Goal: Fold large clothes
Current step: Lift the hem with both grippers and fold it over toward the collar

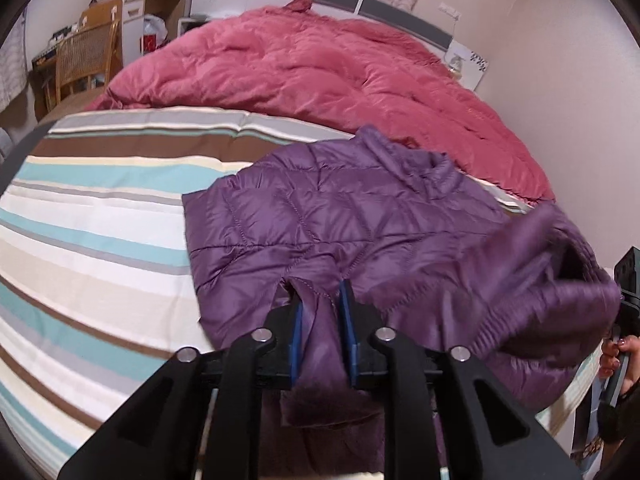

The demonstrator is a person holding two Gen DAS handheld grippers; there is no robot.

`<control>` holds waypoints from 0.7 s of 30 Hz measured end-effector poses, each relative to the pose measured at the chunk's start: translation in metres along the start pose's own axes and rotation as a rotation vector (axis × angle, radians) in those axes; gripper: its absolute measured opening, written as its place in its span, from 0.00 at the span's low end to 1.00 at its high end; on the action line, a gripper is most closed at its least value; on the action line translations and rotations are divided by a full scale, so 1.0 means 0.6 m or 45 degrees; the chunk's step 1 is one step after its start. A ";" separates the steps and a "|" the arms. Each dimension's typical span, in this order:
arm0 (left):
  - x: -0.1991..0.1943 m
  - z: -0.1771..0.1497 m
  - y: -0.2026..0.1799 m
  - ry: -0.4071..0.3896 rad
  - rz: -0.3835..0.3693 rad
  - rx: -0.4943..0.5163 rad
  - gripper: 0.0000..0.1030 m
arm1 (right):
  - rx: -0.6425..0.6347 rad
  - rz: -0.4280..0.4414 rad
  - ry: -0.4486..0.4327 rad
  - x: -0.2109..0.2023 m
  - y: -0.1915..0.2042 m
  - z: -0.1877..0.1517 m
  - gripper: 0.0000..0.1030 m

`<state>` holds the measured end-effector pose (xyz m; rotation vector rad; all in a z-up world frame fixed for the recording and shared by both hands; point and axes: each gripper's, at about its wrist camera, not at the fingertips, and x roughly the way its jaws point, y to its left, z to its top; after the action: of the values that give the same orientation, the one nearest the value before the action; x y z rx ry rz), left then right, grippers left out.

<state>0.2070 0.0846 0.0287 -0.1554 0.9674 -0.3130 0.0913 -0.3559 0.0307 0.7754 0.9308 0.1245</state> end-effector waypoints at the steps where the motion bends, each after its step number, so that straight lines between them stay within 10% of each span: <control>1: 0.010 0.003 0.002 -0.001 -0.005 -0.010 0.29 | 0.028 0.008 -0.004 0.006 -0.010 0.005 0.11; 8: 0.020 0.016 0.050 -0.162 -0.078 -0.224 0.80 | 0.159 0.142 -0.073 0.013 -0.060 0.012 0.36; 12: -0.010 0.014 0.080 -0.317 -0.080 -0.289 0.84 | 0.059 0.119 -0.193 -0.020 -0.055 0.009 0.71; 21: 0.017 0.018 0.047 -0.256 -0.110 -0.069 0.93 | -0.308 -0.098 -0.177 -0.007 -0.012 0.013 0.71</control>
<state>0.2270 0.1080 0.0193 -0.2736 0.7719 -0.3437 0.0931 -0.3671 0.0317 0.5172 0.7957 0.1116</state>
